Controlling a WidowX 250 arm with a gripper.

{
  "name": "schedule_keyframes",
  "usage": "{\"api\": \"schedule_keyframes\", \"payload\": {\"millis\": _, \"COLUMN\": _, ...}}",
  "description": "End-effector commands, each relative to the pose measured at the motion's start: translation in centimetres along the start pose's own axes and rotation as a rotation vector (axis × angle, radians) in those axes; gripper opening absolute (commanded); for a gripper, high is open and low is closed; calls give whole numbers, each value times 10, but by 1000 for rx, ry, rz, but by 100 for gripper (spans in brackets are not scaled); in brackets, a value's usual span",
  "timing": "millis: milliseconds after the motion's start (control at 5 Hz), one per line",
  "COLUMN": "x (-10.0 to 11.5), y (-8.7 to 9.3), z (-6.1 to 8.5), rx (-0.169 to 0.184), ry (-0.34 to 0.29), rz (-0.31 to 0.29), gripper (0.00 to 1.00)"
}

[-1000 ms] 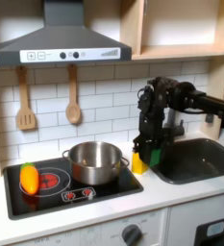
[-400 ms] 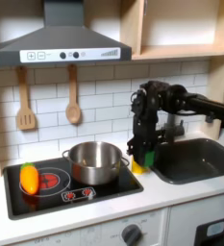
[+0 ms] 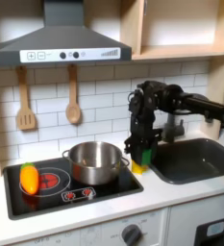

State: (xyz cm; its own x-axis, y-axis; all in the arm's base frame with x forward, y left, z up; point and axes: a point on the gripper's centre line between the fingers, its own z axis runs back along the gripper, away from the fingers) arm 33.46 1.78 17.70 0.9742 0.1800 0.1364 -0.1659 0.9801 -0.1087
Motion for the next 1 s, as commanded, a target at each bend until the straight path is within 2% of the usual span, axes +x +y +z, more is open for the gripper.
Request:
{"api": "schedule_keyframes", "payload": {"millis": 0, "x": 8, "y": -4, "z": -1, "rx": 3, "ry": -11, "rz": -2, "gripper": 0}}
{"api": "schedule_keyframes", "payload": {"millis": 400, "x": 11, "y": -16, "z": 2, "rx": 3, "ry": -22, "rz": -11, "gripper": 0}}
{"api": "schedule_keyframes", "payload": {"millis": 800, "x": 11, "y": -16, "z": -3, "rx": 3, "ry": 14, "rz": -11, "gripper": 0}}
